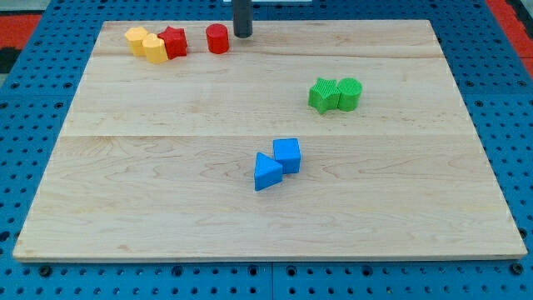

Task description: Move the green star along with the green circle towards the group of the blocks

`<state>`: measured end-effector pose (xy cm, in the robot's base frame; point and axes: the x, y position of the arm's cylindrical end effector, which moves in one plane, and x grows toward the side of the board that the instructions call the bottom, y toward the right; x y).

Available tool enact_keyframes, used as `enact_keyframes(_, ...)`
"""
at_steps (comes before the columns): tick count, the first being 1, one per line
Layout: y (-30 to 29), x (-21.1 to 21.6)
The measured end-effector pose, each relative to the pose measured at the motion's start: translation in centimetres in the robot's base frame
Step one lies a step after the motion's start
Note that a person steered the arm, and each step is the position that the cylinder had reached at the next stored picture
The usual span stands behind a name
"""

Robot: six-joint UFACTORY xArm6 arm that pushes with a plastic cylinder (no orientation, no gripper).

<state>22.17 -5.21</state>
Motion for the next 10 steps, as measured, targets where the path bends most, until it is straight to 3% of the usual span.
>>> enact_keyframes(3,-9.4,1.7)
enact_keyframes(5,6.8,1.8)
enact_keyframes(7,18.1,5.7)
enact_keyframes(9,24.3,11.2)
enact_keyframes(10,21.8,14.4)
